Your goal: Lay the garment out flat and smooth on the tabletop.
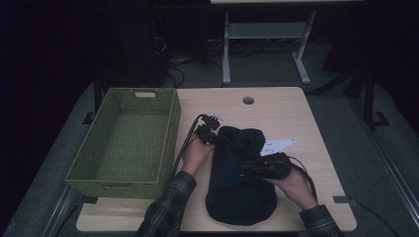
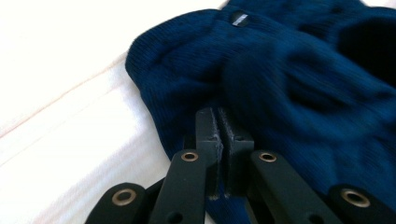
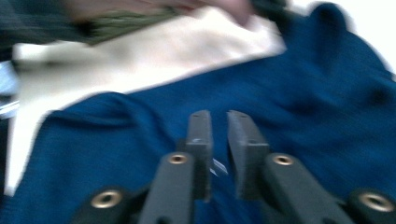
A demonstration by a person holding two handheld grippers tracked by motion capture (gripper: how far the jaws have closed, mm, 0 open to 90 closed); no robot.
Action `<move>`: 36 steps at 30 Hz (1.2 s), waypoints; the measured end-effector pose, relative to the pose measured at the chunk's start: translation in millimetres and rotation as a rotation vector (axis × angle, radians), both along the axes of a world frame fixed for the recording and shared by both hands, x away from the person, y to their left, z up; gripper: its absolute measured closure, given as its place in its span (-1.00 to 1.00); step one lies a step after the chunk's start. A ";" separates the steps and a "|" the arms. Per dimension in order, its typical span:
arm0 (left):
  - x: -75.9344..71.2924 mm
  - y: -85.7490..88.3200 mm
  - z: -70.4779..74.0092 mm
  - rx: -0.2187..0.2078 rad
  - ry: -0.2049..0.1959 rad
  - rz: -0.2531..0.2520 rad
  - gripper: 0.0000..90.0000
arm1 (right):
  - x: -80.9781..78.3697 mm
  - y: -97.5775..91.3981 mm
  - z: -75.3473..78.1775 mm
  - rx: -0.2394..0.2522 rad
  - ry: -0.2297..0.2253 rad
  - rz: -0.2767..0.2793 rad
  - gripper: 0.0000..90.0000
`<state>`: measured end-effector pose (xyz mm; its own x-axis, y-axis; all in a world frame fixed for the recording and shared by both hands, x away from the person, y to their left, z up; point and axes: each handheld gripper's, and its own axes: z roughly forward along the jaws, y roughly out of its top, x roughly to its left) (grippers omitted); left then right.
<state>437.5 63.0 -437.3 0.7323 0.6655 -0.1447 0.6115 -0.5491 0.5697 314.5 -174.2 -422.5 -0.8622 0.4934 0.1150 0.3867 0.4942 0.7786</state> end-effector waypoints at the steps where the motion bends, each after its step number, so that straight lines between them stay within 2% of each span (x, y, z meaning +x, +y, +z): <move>1: -4.3 1.4 2.8 0.000 -0.005 -0.009 0.93 | 2.4 -9.3 -0.6 -0.004 0.004 -0.035 0.92; 5: -24.3 7.3 9.5 0.007 0.003 -0.058 0.97 | 10.1 -38.3 -9.0 -0.045 0.032 -0.153 1.00; 7: -35.4 5.3 8.6 0.018 0.005 -0.089 0.99 | 13.2 -44.9 -17.6 -0.067 0.042 -0.191 1.00; 9: -43.1 3.1 4.2 0.040 0.011 -0.112 0.99 | 16.9 -46.4 -27.3 -0.106 0.056 -0.205 1.00; 11: -46.9 2.3 -2.8 0.062 0.032 -0.128 0.99 | 20.3 -44.5 -34.8 -0.161 0.063 -0.202 1.00; 13: -49.8 3.3 -10.2 0.079 0.054 -0.133 1.00 | 21.2 -42.7 -38.8 -0.182 0.077 -0.213 1.00; 16: -57.5 8.0 -12.6 0.051 0.058 -0.128 1.00 | 19.2 -41.0 -40.0 -0.203 0.074 -0.218 1.00; 20: -72.1 10.8 -12.9 0.051 0.055 -0.153 1.00 | 12.6 -38.5 -39.8 -0.218 0.061 -0.206 1.00; 28: -91.1 13.0 -14.2 0.027 0.053 -0.172 1.00 | -5.5 -41.1 -40.0 -0.211 0.064 -0.186 1.00; 32: -94.7 13.9 -14.7 0.014 0.058 -0.173 1.00 | -10.4 -43.8 -40.3 -0.197 0.077 -0.179 1.00; 36: -97.6 13.9 -14.7 0.013 0.057 -0.171 1.00 | -11.1 -43.3 -40.0 -0.204 0.073 -0.174 1.00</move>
<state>339.9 76.9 -452.0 0.8260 0.5337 -0.1813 0.5393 -0.6548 0.5295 303.5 -217.5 -462.5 -0.7553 0.6529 0.0565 0.5309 0.5591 0.6368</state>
